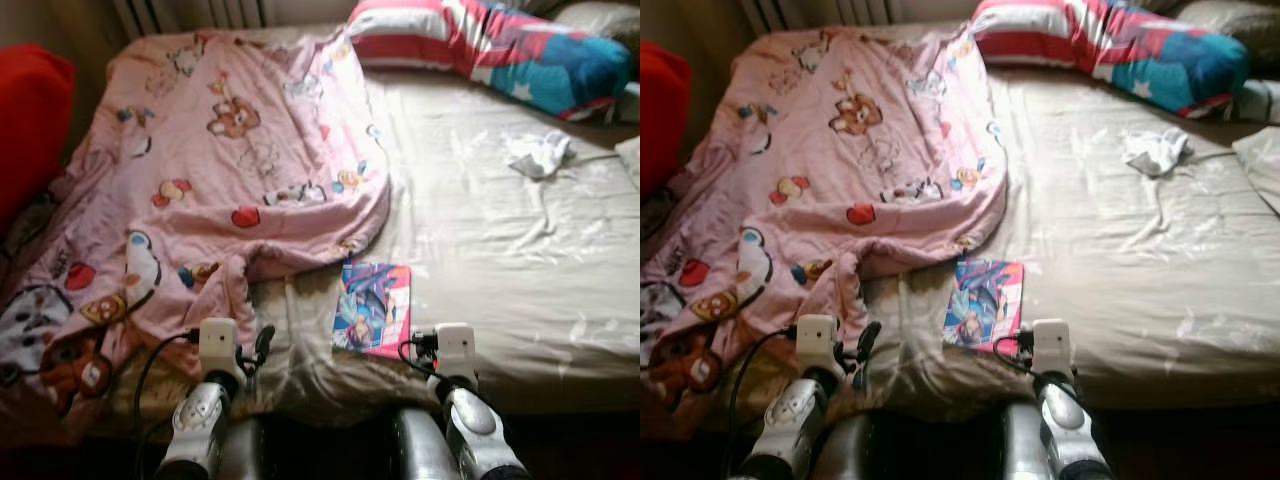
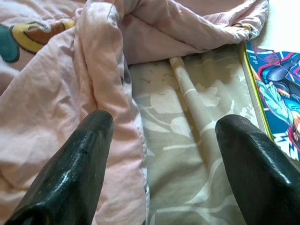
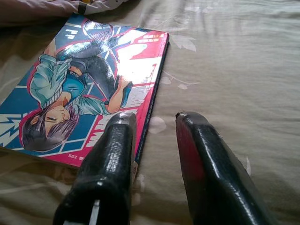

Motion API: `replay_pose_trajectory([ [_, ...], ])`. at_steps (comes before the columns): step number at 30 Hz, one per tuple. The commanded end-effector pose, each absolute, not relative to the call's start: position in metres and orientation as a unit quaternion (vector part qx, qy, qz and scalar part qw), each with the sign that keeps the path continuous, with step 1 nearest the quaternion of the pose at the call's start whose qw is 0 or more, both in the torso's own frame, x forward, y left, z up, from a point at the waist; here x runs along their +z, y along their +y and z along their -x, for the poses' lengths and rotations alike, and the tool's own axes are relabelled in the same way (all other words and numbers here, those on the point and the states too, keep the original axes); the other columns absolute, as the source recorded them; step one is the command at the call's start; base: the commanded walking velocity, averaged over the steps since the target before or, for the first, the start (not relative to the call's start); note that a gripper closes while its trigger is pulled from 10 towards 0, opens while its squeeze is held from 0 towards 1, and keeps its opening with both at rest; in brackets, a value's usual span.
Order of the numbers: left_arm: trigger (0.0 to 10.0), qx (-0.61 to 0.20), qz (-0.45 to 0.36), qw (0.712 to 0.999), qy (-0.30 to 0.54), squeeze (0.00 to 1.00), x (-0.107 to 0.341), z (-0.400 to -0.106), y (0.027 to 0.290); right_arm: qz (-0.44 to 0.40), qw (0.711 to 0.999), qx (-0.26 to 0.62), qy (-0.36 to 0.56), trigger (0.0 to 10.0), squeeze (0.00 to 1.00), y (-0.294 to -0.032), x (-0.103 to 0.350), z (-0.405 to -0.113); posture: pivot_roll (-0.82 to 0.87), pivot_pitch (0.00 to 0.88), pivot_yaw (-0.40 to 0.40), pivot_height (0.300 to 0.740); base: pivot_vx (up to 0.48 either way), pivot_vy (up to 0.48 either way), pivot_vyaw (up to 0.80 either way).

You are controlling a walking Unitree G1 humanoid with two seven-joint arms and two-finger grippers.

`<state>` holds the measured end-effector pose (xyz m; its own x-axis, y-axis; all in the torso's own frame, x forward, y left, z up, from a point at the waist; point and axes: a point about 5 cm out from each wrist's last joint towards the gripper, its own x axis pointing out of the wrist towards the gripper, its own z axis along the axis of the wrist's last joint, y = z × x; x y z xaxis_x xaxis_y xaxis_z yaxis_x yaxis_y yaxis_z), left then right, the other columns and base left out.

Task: Clean up the room

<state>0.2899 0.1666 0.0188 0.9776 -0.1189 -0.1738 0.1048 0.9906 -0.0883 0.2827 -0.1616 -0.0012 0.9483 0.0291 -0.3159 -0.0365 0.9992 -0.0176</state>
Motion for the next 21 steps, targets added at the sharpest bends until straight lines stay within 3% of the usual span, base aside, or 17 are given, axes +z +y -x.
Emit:
replay_pose_trajectory([
  [1, 10.0, -0.051, 0.045, 0.993, 0.098, 0.0, 0.015, -0.286, 0.169, 0.009, 0.987, 0.016, 0.161, 10.0, 0.0, -0.161, -0.004, -0.28, -0.07, 0.213, 0.048, 0.598, 0.0, 0.0, 0.0],
  [15, 10.0, -0.064, 0.044, 0.995, 0.068, 0.0, 0.028, -0.294, 0.168, 0.003, 0.985, 0.025, 0.169, 10.0, 0.0, -0.151, 0.001, -0.289, -0.05, 0.232, 0.06, 0.598, 0.0, 0.0, 0.0],
  [21, 10.0, -0.067, 0.043, 0.996, 0.051, 0.0, 0.037, -0.298, 0.169, -0.001, 0.988, 0.021, 0.154, 10.0, 0.0, -0.15, 0.006, -0.294, -0.05, 0.241, 0.065, 0.573, 0.0, 0.0, 0.0],
])
